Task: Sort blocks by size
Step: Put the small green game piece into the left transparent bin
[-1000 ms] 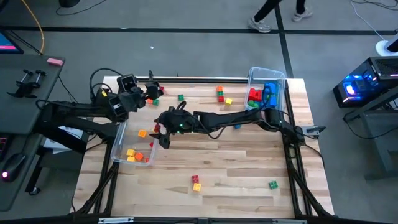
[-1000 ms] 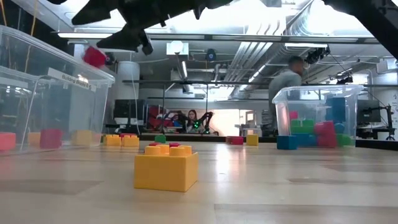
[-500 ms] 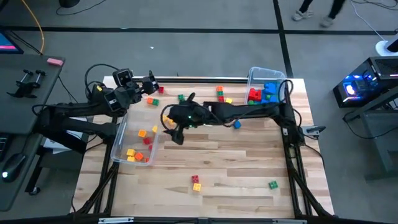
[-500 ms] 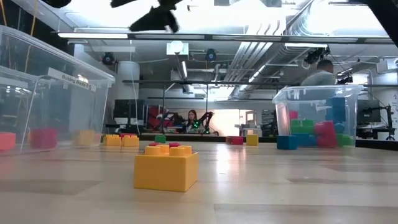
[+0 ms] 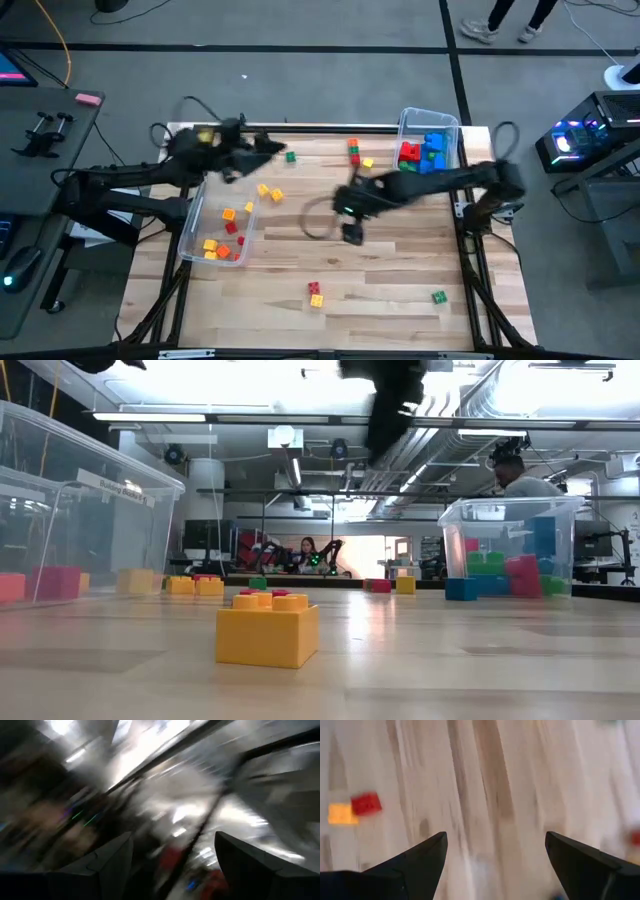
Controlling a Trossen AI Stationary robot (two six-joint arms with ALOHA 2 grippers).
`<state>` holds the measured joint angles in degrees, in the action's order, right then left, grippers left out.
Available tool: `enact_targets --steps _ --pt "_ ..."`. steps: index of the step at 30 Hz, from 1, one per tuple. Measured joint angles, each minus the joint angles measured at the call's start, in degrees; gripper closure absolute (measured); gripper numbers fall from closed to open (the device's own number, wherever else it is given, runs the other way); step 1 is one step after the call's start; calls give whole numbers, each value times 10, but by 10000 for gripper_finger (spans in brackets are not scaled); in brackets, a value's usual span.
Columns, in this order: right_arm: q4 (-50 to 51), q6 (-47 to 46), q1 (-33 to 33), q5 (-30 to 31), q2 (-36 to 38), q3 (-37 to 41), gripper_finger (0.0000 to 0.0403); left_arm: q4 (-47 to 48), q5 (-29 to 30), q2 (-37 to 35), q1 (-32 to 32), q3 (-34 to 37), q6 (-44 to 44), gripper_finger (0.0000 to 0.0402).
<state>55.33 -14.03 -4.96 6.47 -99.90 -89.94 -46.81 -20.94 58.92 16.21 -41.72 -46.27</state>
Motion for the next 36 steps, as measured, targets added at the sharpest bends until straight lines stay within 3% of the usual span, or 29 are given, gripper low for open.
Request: enact_targets --steps 3,7,10,14,18,21,28,36 --pt "-71 -123 -29 20 96 144 71 281 50 10 18 -48 17 135" --pt "-197 -296 -78 68 198 281 71 689 69 109 85 -211 202 135" --pt "-279 -377 -109 122 242 339 71 883 94 227 138 -335 328 135" --pt "-318 -418 -132 161 255 361 71 1053 157 384 185 -435 415 135" --pt "-332 -429 -146 177 245 358 71 1069 175 487 196 -465 466 135" --pt "-354 -430 -148 182 239 357 71 1045 222 536 195 -478 487 135" --pt "-380 -447 -145 203 238 357 71 1012 248 574 188 -481 619 135" --pt "-392 -473 -145 228 238 357 71 1000 251 609 203 -481 669 135"
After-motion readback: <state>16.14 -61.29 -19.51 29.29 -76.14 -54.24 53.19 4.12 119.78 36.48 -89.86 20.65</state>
